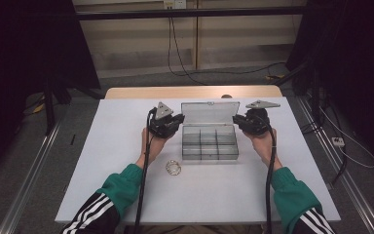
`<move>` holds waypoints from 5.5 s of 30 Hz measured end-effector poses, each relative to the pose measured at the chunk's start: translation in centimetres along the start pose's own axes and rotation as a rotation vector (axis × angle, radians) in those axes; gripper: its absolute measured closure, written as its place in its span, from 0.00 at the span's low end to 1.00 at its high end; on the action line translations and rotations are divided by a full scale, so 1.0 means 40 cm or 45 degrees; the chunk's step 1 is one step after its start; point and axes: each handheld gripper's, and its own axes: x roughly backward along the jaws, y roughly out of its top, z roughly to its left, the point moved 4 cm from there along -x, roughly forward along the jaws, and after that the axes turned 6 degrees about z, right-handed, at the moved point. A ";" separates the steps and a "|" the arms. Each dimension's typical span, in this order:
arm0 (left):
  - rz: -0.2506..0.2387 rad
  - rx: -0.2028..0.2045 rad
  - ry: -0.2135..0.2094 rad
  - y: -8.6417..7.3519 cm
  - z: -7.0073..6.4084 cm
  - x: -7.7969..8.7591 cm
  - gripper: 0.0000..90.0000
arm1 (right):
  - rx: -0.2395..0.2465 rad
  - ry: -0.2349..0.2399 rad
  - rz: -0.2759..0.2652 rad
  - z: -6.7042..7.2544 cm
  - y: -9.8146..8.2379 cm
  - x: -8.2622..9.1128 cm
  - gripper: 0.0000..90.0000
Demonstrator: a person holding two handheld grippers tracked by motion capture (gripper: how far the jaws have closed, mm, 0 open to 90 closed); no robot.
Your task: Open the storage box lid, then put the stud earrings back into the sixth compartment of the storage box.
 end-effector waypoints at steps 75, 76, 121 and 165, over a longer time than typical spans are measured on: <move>0.250 -0.193 0.034 -0.141 -0.065 0.245 0.05 | 0.118 0.208 0.161 0.115 -0.165 0.154 0.13; 0.253 -0.202 0.041 -0.144 -0.068 0.249 0.05 | 0.121 0.215 0.161 0.118 -0.169 0.159 0.12; 0.291 -0.234 -0.006 -0.179 -0.112 0.263 0.00 | 0.197 0.326 0.214 0.162 -0.263 0.220 0.00; 0.452 -0.190 -0.227 -0.222 -0.163 0.172 0.85 | 0.199 0.333 0.233 0.160 -0.265 0.207 0.00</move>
